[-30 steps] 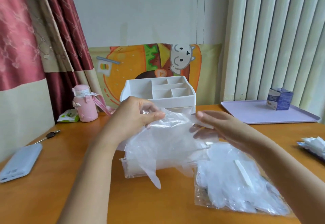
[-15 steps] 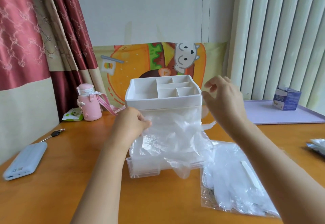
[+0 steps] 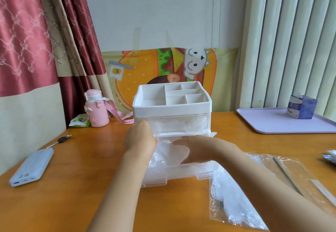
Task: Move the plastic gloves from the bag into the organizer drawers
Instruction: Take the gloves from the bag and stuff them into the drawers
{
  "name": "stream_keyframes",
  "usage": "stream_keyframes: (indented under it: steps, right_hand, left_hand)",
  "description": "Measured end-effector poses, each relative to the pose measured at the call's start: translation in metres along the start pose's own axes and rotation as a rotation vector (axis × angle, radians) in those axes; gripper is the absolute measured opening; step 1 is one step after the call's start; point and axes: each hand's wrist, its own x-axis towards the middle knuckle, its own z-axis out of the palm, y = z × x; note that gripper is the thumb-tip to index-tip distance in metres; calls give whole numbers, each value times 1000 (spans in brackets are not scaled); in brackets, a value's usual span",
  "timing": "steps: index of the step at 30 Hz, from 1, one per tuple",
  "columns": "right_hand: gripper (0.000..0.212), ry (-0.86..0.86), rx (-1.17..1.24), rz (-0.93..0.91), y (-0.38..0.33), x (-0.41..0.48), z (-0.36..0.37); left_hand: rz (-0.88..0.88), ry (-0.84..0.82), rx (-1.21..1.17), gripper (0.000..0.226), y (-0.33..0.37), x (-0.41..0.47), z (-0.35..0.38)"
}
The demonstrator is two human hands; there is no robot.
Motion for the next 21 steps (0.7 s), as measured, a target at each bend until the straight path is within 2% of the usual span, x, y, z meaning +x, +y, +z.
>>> stream_keyframes:
  steps: [4, 7, 10, 13, 16, 18, 21]
  right_hand:
    - [82, -63, -55, 58, 1, 10, 0]
    - [88, -64, -69, 109, -2, 20, 5]
    - [85, -60, -64, 108, -7, 34, 13]
    - [89, -42, -30, 105, -5, 43, 19]
    - [83, -34, 100, 141, -2, 33, 18]
    - [76, -49, 205, 167, 3, 30, 18]
    - [69, -37, 442, 207, 8, 26, 12]
  left_hand:
    - [15, 78, 70, 20, 4, -6, -6]
    - [85, 66, -77, 21, 12, -10, -9]
    - [140, -110, -142, 20, 21, -15, 0]
    - [124, -277, -80, 17, 19, -18, 13]
    - [88, -370, -15, 10, 14, -15, 22]
    - [67, -435, -8, 16, 13, -14, 23]
    - [66, -529, -52, 39, 14, -10, 26]
